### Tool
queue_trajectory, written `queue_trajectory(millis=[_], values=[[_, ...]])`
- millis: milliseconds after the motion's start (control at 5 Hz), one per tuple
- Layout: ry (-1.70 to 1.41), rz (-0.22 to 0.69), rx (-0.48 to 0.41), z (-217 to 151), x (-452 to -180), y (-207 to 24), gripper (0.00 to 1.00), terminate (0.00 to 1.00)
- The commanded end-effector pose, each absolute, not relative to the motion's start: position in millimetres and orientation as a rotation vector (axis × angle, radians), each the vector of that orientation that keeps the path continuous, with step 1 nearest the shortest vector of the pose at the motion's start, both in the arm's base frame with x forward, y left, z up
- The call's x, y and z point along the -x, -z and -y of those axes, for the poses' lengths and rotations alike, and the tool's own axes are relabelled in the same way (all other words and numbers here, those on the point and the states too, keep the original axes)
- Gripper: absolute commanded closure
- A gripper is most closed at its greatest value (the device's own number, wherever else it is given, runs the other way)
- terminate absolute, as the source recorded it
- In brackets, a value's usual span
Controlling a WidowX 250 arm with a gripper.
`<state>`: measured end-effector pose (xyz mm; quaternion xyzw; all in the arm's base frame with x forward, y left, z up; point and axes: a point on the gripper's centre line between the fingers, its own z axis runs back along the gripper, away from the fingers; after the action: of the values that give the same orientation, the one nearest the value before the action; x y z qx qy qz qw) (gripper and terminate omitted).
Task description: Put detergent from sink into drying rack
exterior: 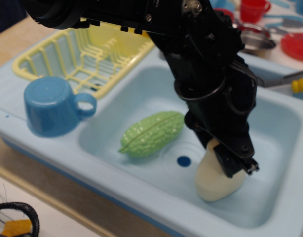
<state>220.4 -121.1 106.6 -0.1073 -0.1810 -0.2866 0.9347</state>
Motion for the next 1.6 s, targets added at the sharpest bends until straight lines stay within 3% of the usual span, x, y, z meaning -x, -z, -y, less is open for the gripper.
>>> queue_trajectory(millis=[0,200,400,1000,1200,1400], values=[[0.593,0.356,0.122,112.5,-234.4,-151.9,1.0,0.0],[0.572,0.368,0.016,90.2,-246.5,-202.1,1.0,0.0],[0.583,0.413,-0.034,55.1,-262.3,-225.2,1.0,0.0],[0.645,0.454,-0.012,-53.9,-282.6,-254.0,1.0,0.0],[0.645,0.454,-0.012,-53.9,-282.6,-254.0,0.0,0.0],[0.645,0.454,-0.012,-53.9,-282.6,-254.0,0.0,0.0]])
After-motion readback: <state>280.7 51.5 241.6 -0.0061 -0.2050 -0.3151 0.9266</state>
